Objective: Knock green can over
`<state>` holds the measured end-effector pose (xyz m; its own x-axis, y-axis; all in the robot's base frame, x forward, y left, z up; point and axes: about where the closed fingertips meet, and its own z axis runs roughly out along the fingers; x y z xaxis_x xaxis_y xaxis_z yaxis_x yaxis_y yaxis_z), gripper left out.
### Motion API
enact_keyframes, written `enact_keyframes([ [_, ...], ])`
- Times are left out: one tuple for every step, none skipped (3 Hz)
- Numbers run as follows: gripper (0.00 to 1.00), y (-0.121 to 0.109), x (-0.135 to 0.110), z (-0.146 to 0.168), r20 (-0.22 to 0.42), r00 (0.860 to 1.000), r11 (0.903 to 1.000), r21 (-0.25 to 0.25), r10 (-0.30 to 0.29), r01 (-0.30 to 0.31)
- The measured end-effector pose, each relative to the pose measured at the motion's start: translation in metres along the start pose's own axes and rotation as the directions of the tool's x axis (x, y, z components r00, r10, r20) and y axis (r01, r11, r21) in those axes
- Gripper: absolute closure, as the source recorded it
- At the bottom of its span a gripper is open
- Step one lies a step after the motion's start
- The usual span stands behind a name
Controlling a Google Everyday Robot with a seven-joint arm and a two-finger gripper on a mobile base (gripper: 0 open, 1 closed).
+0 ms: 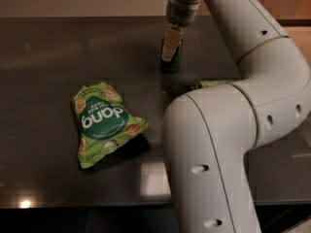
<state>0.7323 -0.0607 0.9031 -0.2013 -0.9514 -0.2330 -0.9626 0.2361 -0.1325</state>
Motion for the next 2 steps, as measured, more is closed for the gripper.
enact_keyframes([
  [0.00, -0.0003, -0.0076, 0.0131, -0.017, 0.998, 0.9985, 0.001, -0.055, 0.055],
  [0.00, -0.0063, -0.0123, 0.0172, -0.004, 0.998, 0.9982, 0.020, -0.056, 0.056],
])
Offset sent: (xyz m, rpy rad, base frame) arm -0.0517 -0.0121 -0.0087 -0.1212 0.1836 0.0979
